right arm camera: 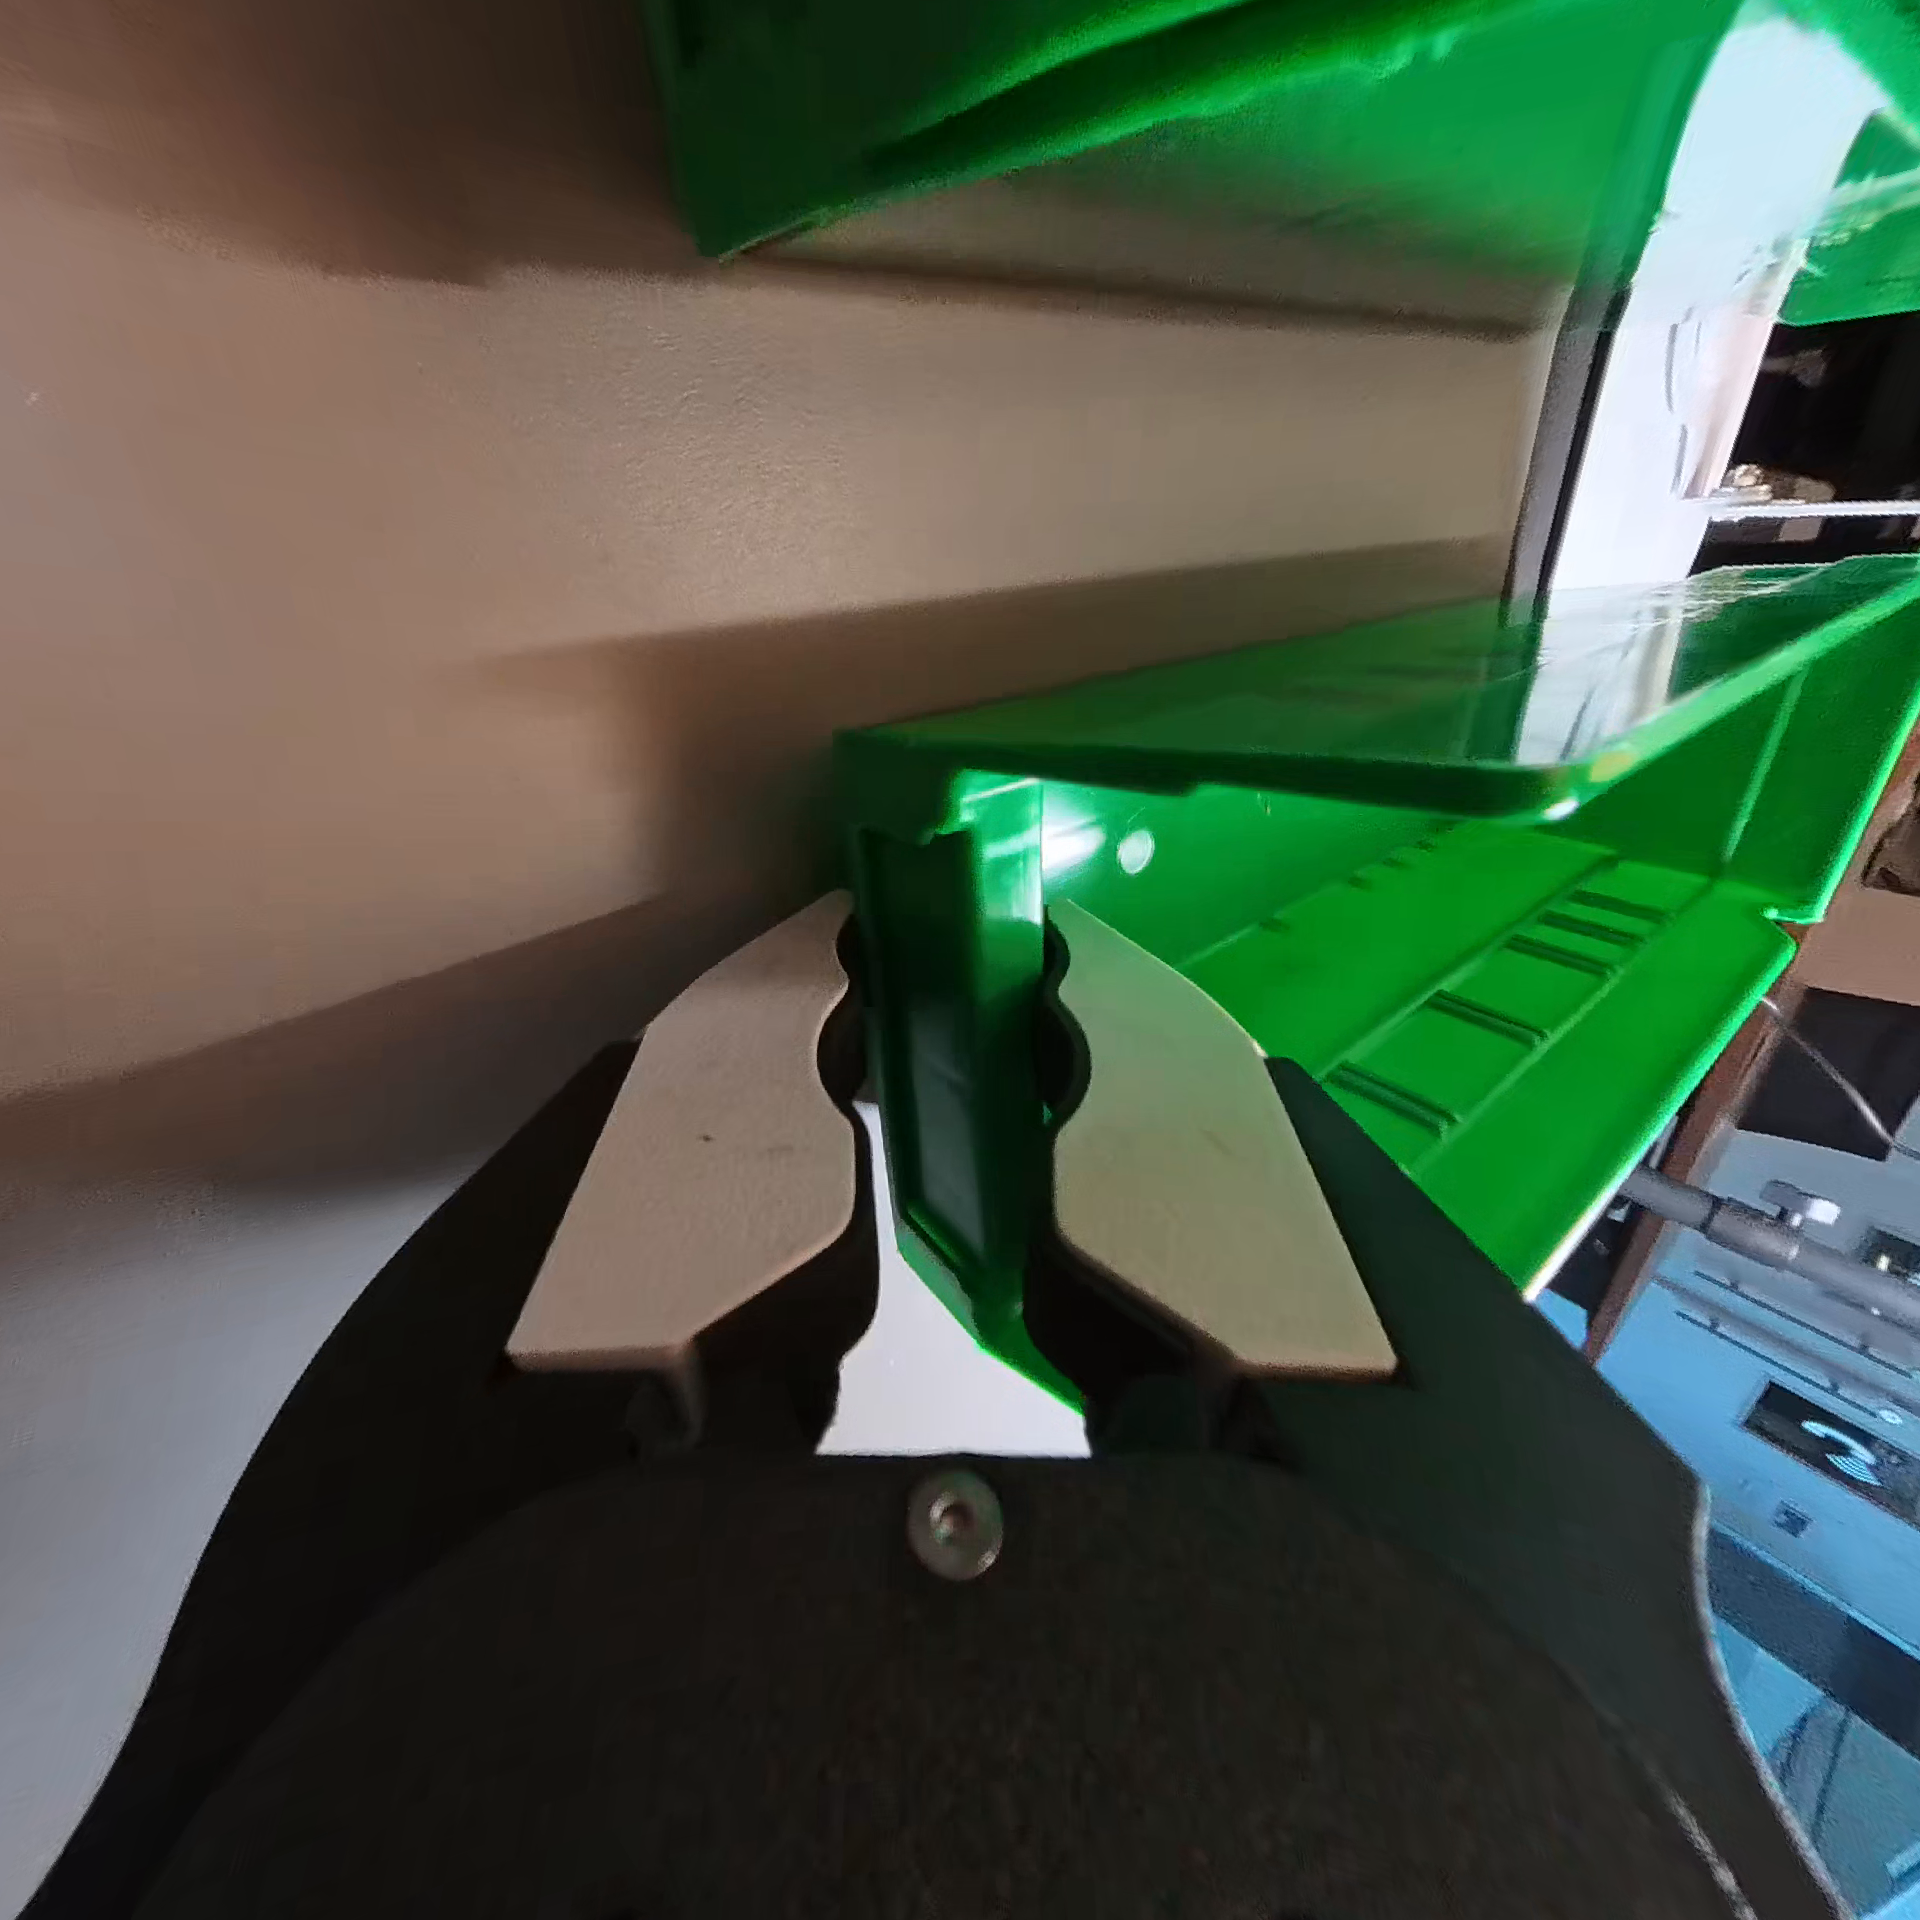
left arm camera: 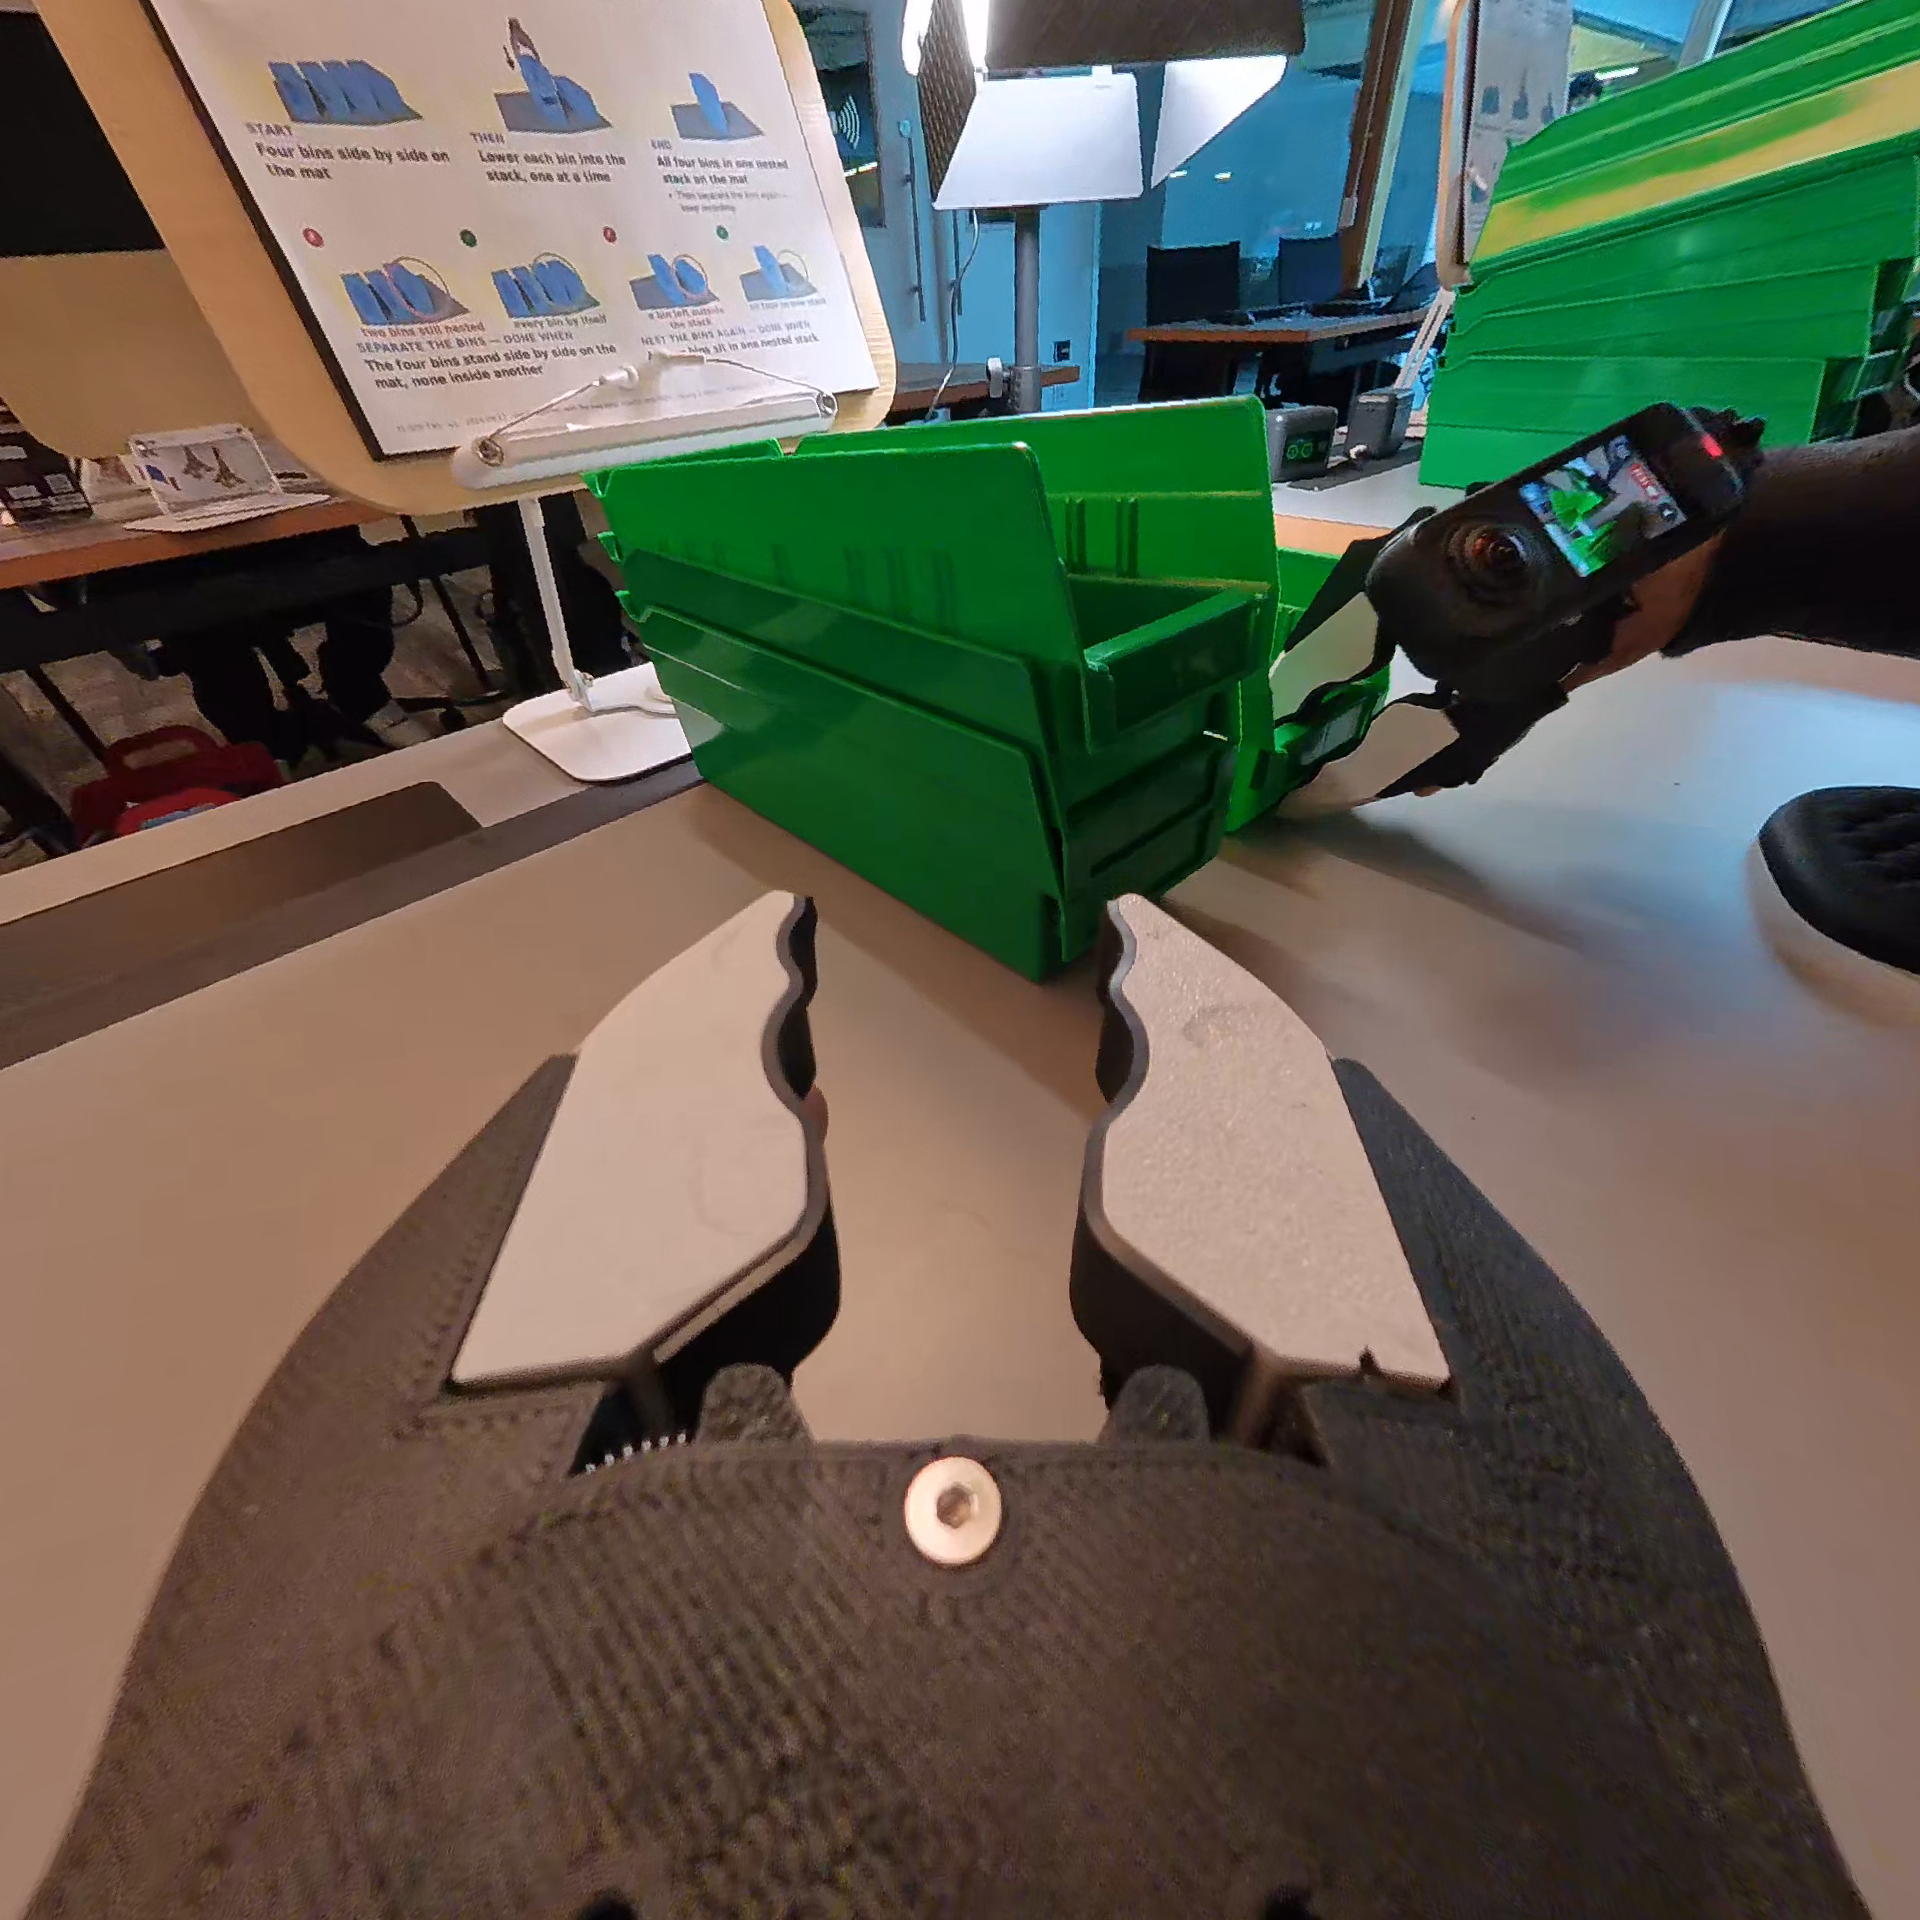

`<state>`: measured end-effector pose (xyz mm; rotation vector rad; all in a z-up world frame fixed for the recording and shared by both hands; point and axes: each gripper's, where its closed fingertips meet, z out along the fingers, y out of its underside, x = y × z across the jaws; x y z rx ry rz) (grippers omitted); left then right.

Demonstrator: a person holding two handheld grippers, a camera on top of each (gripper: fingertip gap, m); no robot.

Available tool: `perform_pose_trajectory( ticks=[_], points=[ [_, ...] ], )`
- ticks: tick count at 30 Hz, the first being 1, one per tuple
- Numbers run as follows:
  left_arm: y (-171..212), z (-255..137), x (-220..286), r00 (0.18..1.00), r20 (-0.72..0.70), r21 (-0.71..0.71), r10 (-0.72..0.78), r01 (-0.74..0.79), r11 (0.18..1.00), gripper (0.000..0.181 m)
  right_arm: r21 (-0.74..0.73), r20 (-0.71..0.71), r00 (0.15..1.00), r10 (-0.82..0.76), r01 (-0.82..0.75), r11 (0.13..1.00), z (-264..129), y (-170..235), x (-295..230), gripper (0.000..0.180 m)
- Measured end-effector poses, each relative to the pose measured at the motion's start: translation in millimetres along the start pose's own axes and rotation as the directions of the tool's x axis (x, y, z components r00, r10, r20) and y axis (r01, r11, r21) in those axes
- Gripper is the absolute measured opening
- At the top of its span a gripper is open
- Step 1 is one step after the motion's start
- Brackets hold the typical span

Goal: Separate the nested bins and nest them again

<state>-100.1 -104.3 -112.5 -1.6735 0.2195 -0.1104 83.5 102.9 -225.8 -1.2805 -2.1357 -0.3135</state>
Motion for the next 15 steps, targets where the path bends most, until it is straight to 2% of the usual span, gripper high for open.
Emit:
perform_pose_trajectory(
  ticks=[5,9,15],
  points=[
    [3,2,1,1.000,0.000,-0.011,0.005,-0.005,1.000,0.051,0.007,-0.024,1.000,0.007,-0.007,1.000,-23,8,-12,0.028],
    [7,4,0,1.000,0.002,-0.023,-0.001,0.001,1.000,0.051,0.038,-0.009,0.997,0.080,-0.079,0.996,-56,12,-15,0.027],
    [11,8,2,1.000,0.007,-0.042,0.019,-0.019,0.999,0.050,0.079,-0.116,0.991,0.063,-0.054,0.995,-118,3,29,0.027]
  ],
)
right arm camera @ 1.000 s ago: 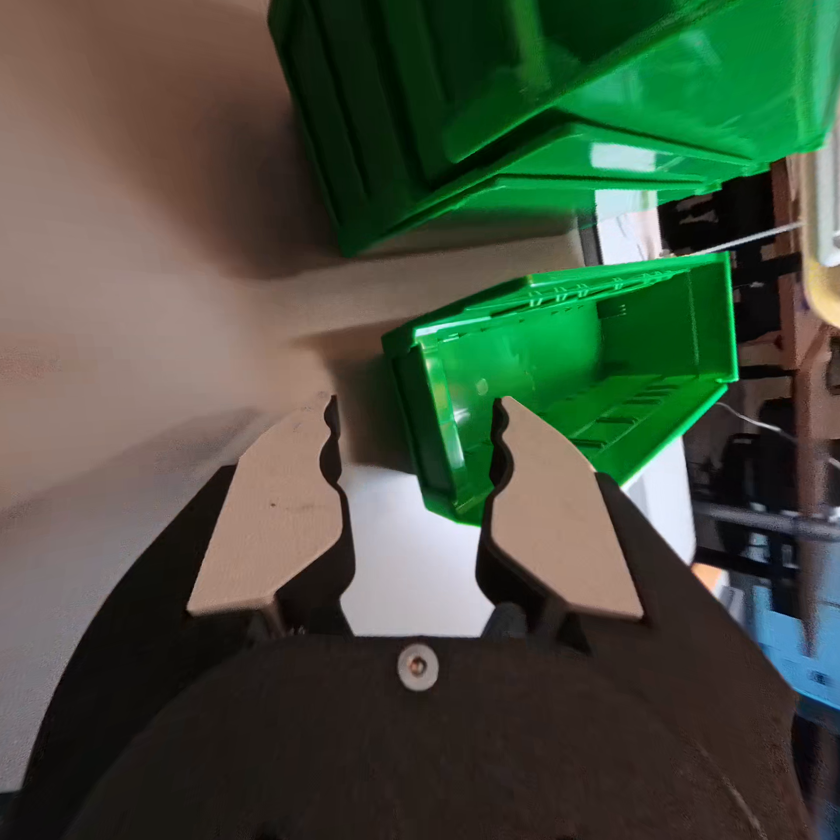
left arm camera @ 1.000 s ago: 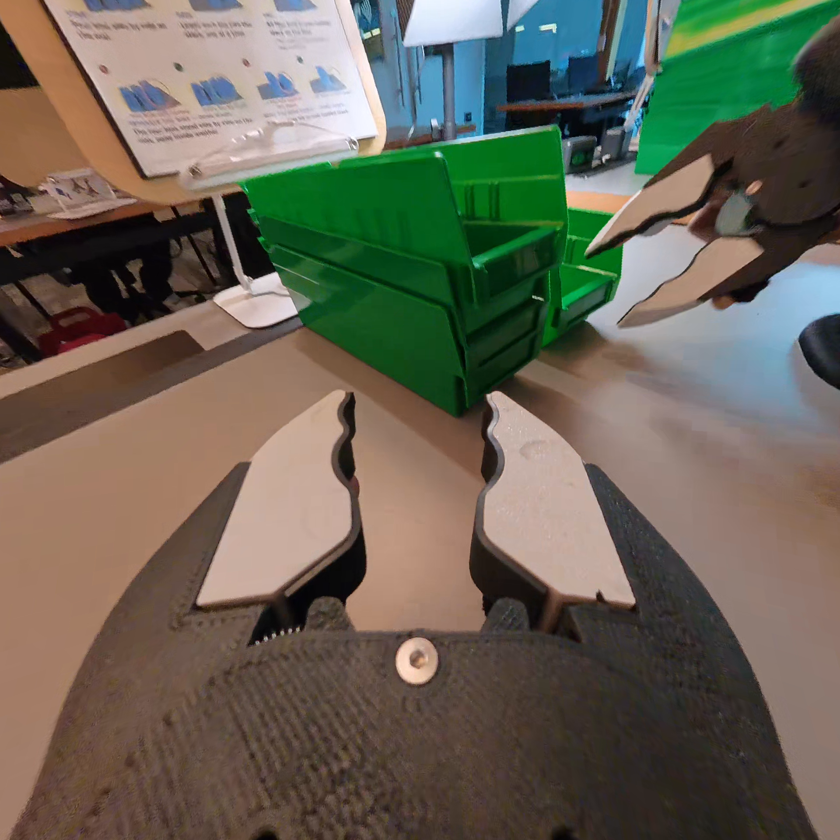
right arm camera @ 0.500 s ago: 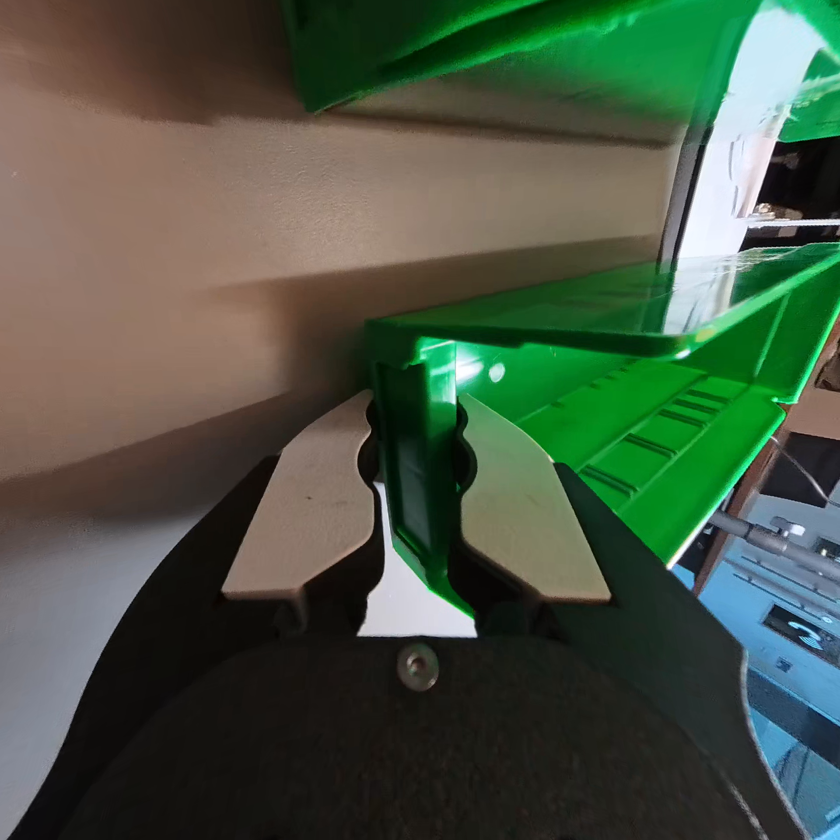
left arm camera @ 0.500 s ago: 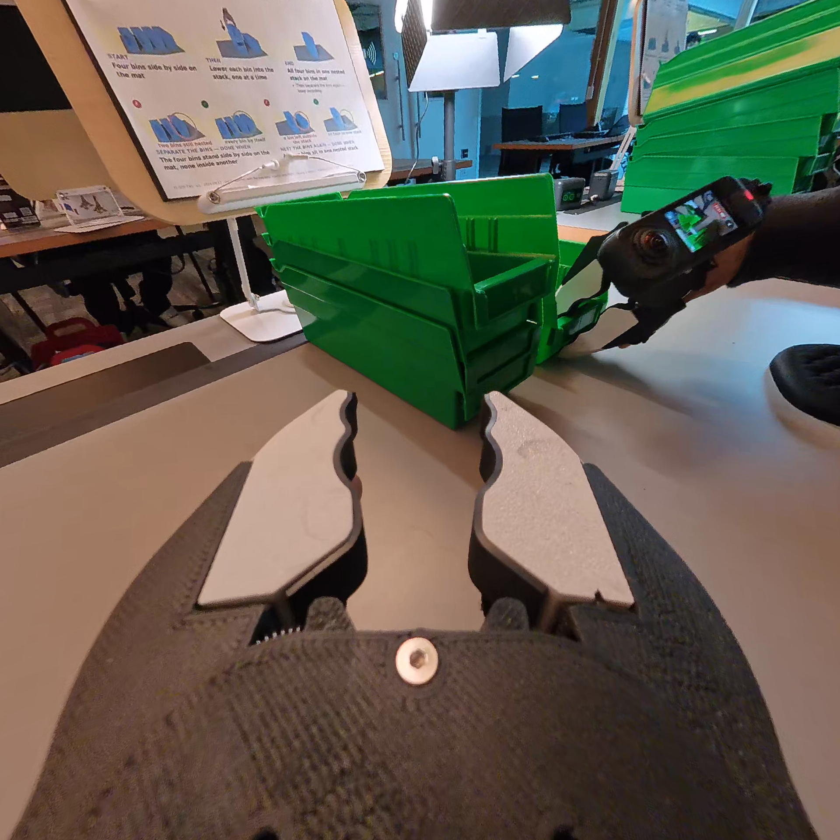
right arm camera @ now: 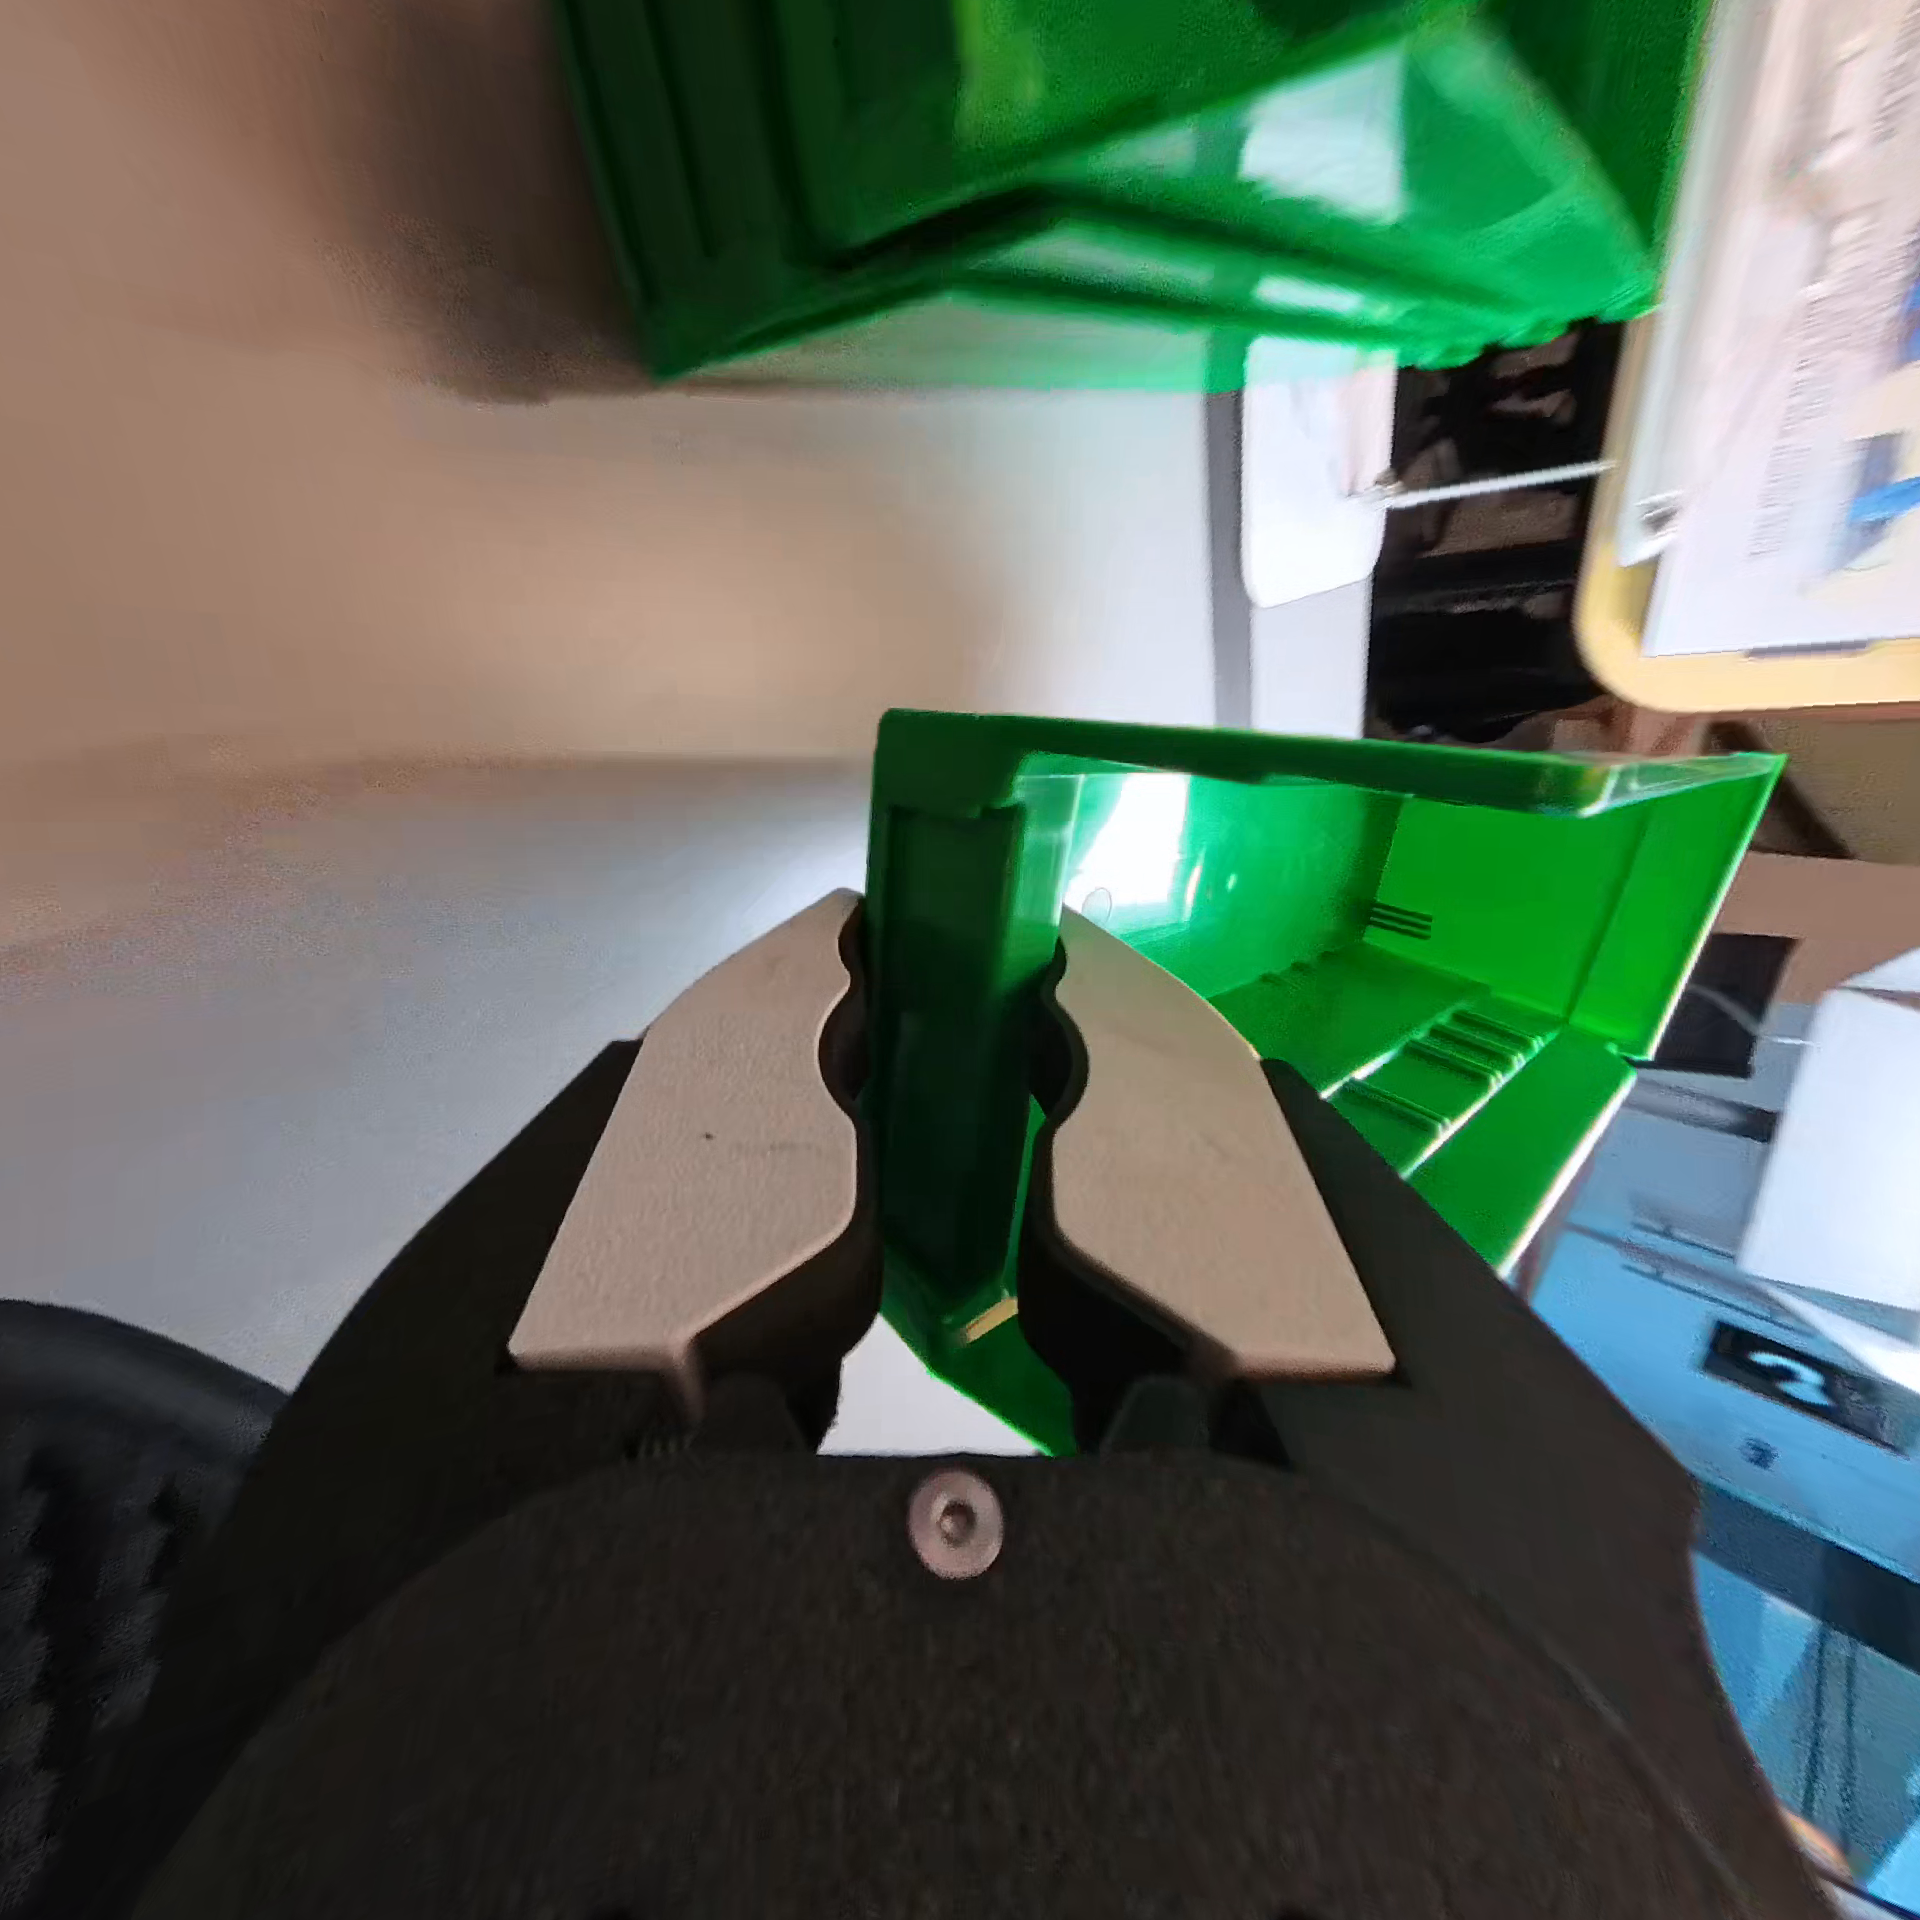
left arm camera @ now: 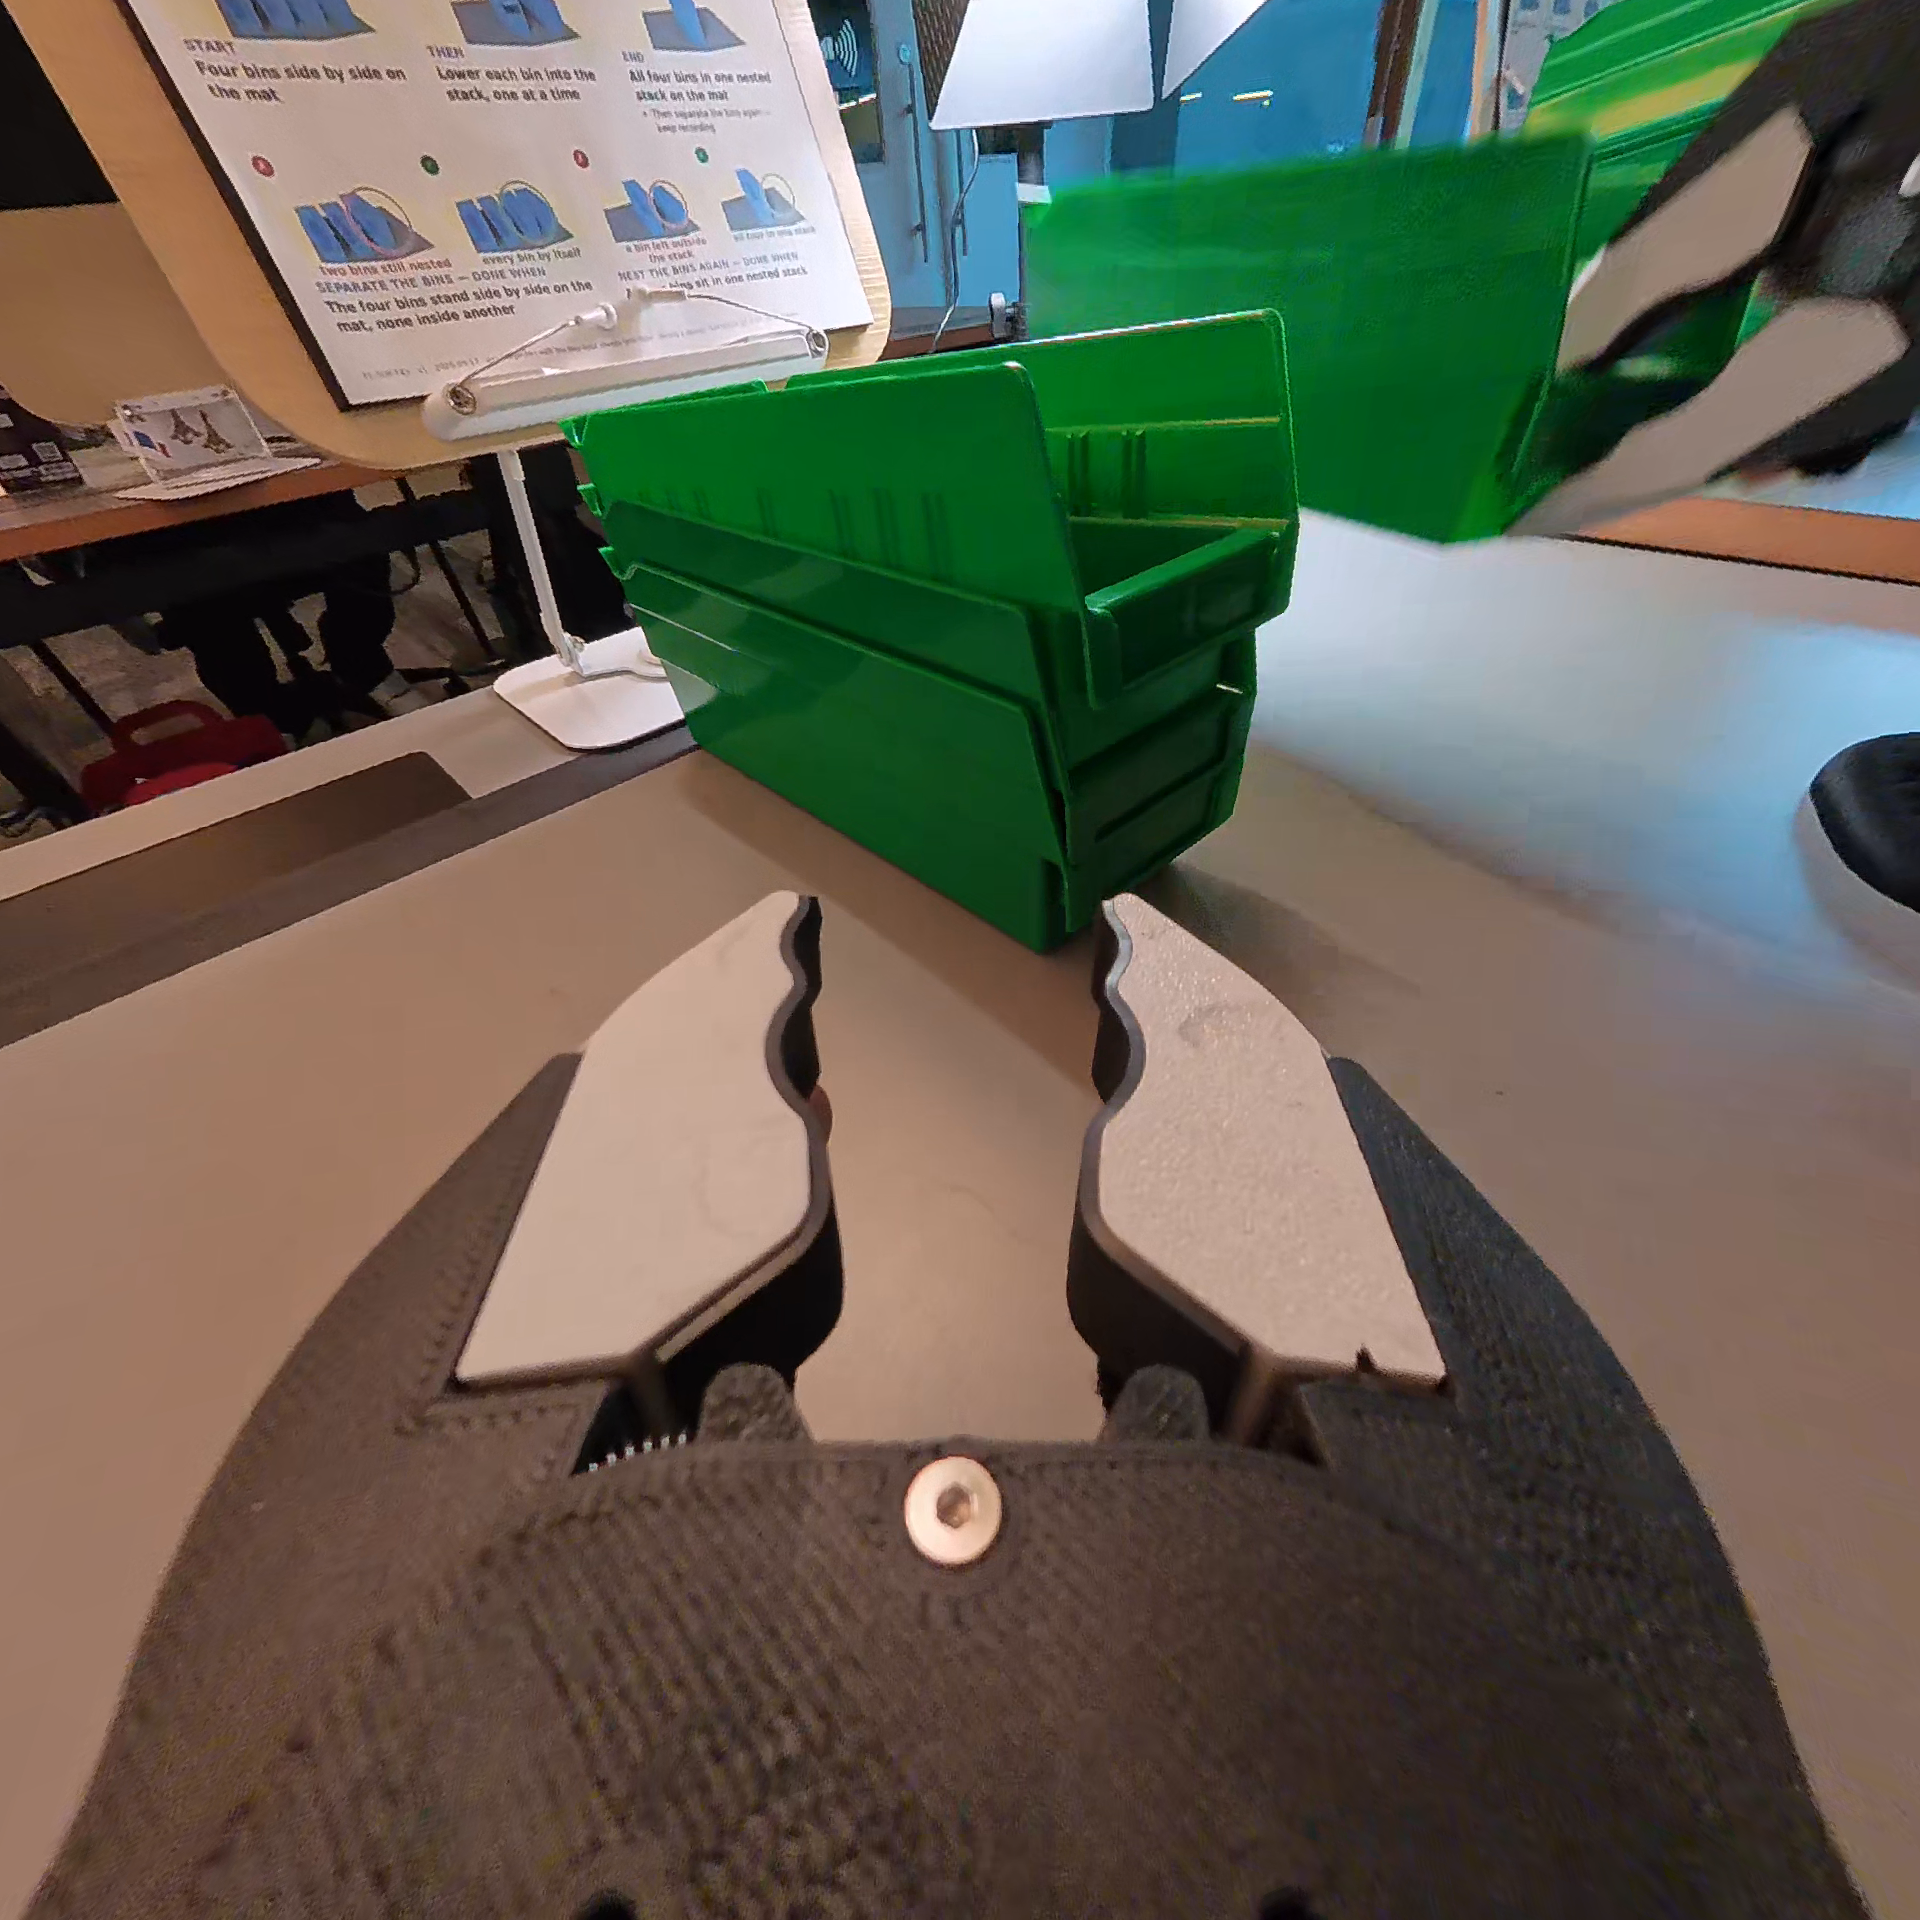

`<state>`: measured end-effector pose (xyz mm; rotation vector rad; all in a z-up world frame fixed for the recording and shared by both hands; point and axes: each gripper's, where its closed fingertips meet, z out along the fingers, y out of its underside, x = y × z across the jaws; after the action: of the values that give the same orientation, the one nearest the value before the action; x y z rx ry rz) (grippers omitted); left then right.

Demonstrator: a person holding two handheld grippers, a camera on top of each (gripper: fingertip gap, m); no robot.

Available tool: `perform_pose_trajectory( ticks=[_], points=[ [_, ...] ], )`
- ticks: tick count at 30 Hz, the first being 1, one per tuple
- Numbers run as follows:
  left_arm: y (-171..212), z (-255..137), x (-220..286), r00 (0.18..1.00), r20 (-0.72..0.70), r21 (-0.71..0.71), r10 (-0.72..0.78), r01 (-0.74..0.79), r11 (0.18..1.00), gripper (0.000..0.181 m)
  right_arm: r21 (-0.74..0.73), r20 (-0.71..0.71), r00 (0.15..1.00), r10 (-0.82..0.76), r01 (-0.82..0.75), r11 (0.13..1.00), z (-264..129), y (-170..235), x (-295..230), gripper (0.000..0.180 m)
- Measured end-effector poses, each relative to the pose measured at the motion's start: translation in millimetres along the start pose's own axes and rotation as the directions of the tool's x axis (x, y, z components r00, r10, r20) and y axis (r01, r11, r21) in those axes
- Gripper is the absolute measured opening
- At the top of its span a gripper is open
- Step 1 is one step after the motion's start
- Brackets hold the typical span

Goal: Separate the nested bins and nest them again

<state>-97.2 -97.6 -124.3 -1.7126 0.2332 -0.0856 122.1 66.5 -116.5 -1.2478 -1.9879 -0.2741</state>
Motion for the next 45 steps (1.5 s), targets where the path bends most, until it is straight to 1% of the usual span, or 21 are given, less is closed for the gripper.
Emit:
perform_pose_trajectory(
  ticks=[4,8,12,17,19,24,28,31,37,39,41,42,45],
  points=[
    [0,0,0,1.000,0.011,0.001,0.018,-0.018,1.000,0.051,0.048,-0.069,0.997,-0.045,0.049,0.998,-32,-37,45,0.027],
    [-2,-4,-7,0.998,0.044,0.011,0.051,-0.051,0.999,0.049,0.093,-0.105,0.988,-0.110,0.120,0.988,-46,-82,76,0.028],
    [-2,-7,-15,0.994,0.077,0.010,0.082,-0.083,0.997,0.049,0.113,-0.070,0.985,-0.160,0.167,0.979,-38,-122,84,0.028],
    [-2,-8,-15,0.993,0.081,0.007,0.090,-0.091,0.996,0.049,0.106,0.028,0.985,-0.173,0.169,0.980,-9,-153,73,0.028],
    [-2,-8,-14,0.992,0.080,0.007,0.102,-0.102,0.995,0.049,0.090,0.063,0.982,-0.175,0.169,0.981,4,-158,65,0.028],
    [-3,-8,-11,0.991,0.078,0.009,0.111,-0.112,0.994,0.049,0.066,0.077,0.977,-0.201,0.196,0.978,23,-164,54,0.028],
    [-3,-8,-11,0.992,0.076,0.010,0.103,-0.104,0.995,0.050,0.053,0.064,0.967,-0.246,0.243,0.968,29,-164,44,0.028],
    [-2,-8,-10,0.991,0.076,0.009,0.105,-0.106,0.994,0.050,0.074,0.118,0.968,-0.222,0.214,0.974,29,-163,33,0.029],
    [1,-5,-8,0.992,0.069,-0.002,0.108,-0.108,0.994,0.049,0.115,0.101,0.970,-0.223,0.212,0.971,33,-160,26,0.028],
    [2,-5,-8,0.992,0.068,-0.005,0.109,-0.109,0.994,0.050,0.125,0.089,0.972,-0.220,0.208,0.970,32,-161,26,0.032],
    [1,-6,-8,0.992,0.068,-0.003,0.107,-0.107,0.994,0.050,0.144,0.101,0.975,-0.201,0.185,0.972,25,-162,25,0.046],
    [1,-6,-8,0.992,0.068,-0.002,0.106,-0.106,0.994,0.050,0.162,0.103,0.977,-0.187,0.169,0.972,20,-163,26,0.049],
    [0,-6,-8,0.992,0.070,0.002,0.104,-0.104,0.995,0.050,0.261,0.122,0.985,-0.119,0.084,0.962,-2,-166,24,0.049]
  ],
)
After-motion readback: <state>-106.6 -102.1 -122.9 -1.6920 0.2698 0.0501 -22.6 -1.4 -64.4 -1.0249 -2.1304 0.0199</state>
